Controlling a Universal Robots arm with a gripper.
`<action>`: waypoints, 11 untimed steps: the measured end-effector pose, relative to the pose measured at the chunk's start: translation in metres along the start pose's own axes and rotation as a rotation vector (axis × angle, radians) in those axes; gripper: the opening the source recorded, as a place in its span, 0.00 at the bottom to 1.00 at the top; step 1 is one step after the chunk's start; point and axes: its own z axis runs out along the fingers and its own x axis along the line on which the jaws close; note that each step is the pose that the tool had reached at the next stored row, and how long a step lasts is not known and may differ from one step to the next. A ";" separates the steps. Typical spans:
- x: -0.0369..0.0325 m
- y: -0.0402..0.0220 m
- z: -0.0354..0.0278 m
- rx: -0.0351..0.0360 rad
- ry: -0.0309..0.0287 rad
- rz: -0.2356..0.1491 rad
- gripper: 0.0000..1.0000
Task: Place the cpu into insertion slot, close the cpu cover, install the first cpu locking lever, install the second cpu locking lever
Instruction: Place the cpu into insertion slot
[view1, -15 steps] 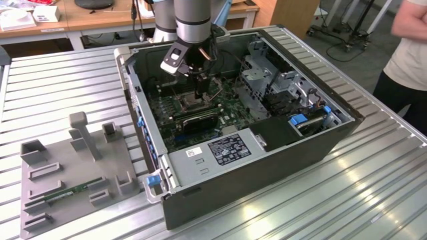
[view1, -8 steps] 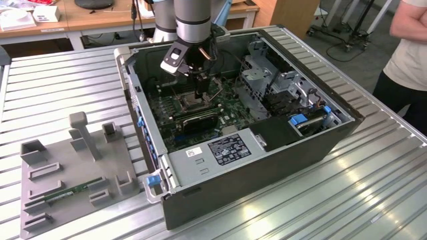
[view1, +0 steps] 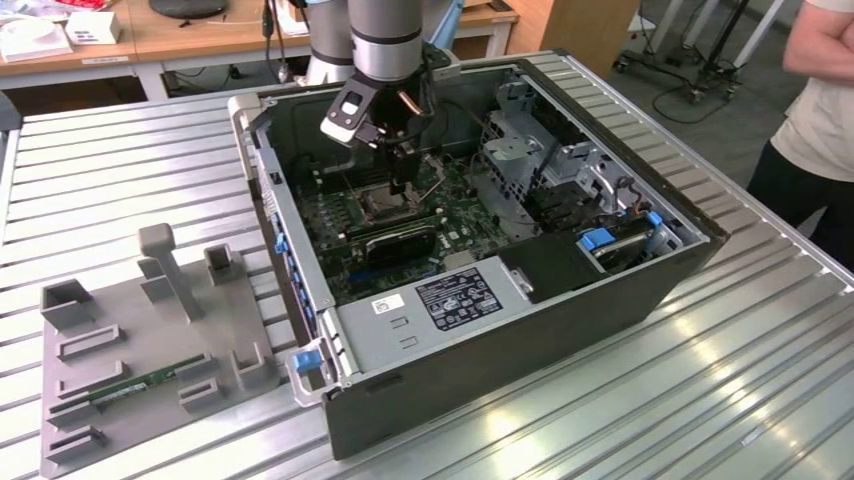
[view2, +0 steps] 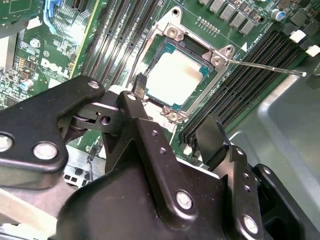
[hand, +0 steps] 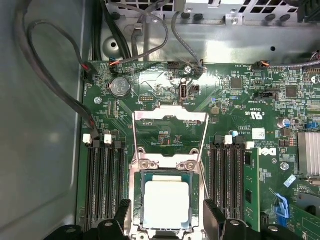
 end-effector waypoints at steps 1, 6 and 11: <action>0.0000 0.0000 -0.0006 0.0000 0.0000 0.000 0.67; 0.0000 0.0001 -0.0009 0.0000 0.0000 0.000 0.67; 0.0000 0.0001 -0.0011 0.0000 0.0000 0.000 0.67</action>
